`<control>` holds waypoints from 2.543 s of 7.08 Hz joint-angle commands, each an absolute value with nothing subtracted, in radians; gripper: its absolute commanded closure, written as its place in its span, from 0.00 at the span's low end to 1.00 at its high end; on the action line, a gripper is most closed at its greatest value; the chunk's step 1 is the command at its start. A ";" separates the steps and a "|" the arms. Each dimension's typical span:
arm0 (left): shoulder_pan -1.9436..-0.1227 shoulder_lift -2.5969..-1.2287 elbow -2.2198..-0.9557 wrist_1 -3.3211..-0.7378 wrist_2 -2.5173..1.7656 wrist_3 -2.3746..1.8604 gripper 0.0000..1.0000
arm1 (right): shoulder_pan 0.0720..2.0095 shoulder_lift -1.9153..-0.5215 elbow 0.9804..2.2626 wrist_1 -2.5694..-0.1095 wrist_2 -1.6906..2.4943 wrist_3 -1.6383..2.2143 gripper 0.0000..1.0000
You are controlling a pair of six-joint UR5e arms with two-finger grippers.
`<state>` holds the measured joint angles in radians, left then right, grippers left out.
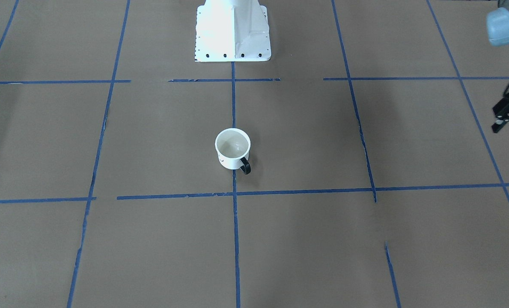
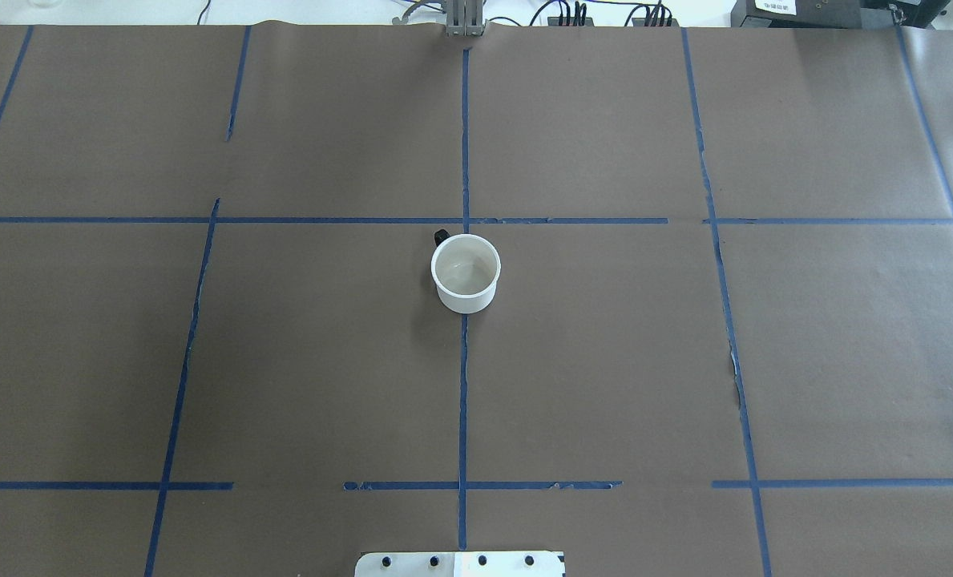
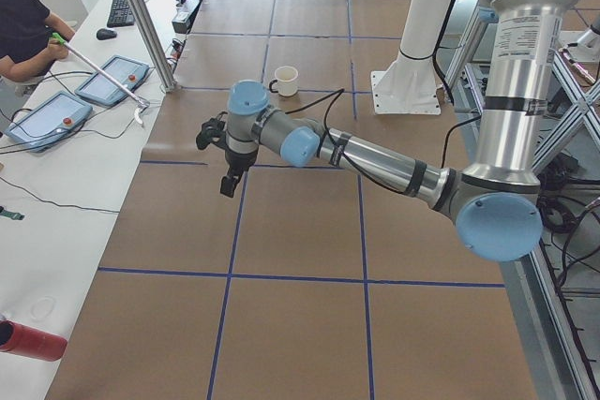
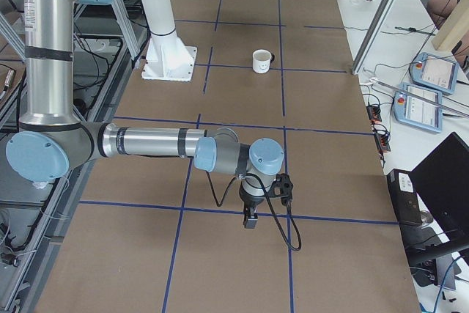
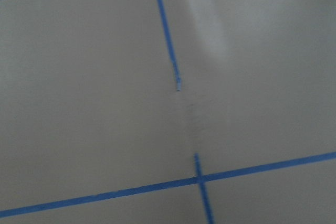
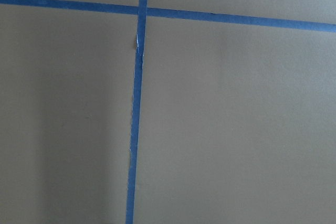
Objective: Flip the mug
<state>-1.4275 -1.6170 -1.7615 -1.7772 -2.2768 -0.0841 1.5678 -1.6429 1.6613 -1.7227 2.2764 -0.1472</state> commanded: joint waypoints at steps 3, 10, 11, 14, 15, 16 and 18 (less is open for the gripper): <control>-1.625 -1.565 -1.542 -1.737 -2.329 0.178 0.00 | 1.568 -1.643 1.661 -1.723 2.276 -0.147 0.00; -1.623 -1.522 -1.549 -1.641 -2.332 0.169 0.00 | 1.568 -1.643 1.661 -1.723 2.276 -0.147 0.00; -1.623 -1.522 -1.537 -1.643 -2.333 0.169 0.00 | 1.568 -1.643 1.660 -1.723 2.276 -0.147 0.00; -1.623 -1.540 -1.548 -1.652 -2.336 0.170 0.00 | 1.568 -1.643 1.661 -1.723 2.276 -0.147 0.00; -1.623 -1.542 -1.586 -1.645 -2.386 0.169 0.00 | 1.568 -1.643 1.661 -1.723 2.276 -0.147 0.00; -1.618 -1.545 -1.603 -1.646 -2.408 0.166 0.00 | 1.568 -1.643 1.661 -1.723 2.276 -0.147 0.00; -1.589 -1.545 -1.640 -1.646 -2.405 0.126 0.00 | 1.568 -1.643 1.661 -1.723 2.276 -0.147 0.00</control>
<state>-1.6066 -1.5447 -1.6099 -1.6469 -2.4027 0.1557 1.5677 -1.6429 1.6613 -1.7227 2.2764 -0.1473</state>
